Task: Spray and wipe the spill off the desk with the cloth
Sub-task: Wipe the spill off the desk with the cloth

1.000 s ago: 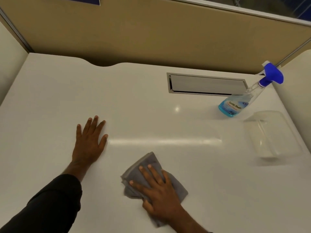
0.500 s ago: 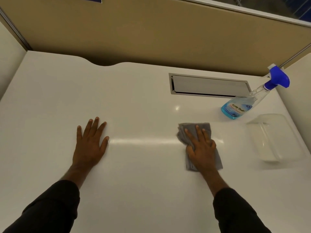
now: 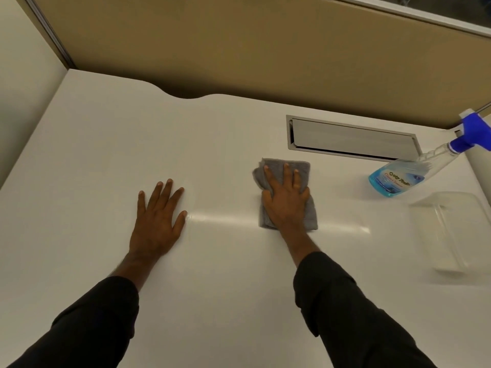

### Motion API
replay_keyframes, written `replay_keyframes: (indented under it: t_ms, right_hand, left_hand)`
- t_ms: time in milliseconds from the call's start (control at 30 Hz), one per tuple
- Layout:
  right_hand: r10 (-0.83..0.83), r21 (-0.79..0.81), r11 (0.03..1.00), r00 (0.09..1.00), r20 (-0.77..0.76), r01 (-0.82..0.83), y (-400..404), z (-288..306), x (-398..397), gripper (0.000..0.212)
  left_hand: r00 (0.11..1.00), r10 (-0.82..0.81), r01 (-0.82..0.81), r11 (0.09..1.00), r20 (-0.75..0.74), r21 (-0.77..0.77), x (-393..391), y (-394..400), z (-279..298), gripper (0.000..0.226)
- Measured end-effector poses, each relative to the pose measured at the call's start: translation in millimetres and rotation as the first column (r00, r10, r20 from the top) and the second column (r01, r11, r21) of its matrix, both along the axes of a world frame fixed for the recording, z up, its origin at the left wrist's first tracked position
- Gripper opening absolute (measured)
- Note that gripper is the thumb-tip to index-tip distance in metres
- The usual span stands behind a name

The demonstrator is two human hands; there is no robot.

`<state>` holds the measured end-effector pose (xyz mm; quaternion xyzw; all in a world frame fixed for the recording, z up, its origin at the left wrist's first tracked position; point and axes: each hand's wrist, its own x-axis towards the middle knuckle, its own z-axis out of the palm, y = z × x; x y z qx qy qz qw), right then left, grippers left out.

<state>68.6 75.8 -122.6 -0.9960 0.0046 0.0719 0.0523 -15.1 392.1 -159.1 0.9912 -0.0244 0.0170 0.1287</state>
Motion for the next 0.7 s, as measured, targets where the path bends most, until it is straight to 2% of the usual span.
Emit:
replay_keyframes:
  t_ms: [167, 300, 533, 700]
  right_hand:
    - [0.183, 0.091, 0.979, 0.983, -0.006, -0.182, 60, -2, -38, 0.068]
    - [0.326, 0.123, 0.937, 0.945, 0.025, -0.326, 77, -12, -76, 0.07]
    - [0.438, 0.155, 0.884, 0.897, 0.059, -0.442, 68, -15, -147, 0.076]
    - [0.486, 0.115, 0.863, 0.871, 0.072, -0.492, 50, -19, -199, 0.08]
  left_hand:
    - [1.0, -0.001, 0.001, 1.0, 0.004, -0.012, 0, 0, 0, 0.061]
    - [1.0, -0.011, 0.011, 1.0, 0.012, -0.022, -1, 0, 2, 0.061]
    - [1.0, -0.008, 0.008, 1.0, 0.008, -0.016, -1, 0, 3, 0.06]
    - [1.0, -0.014, 0.015, 1.0, 0.005, -0.02, -2, 0, 4, 0.06]
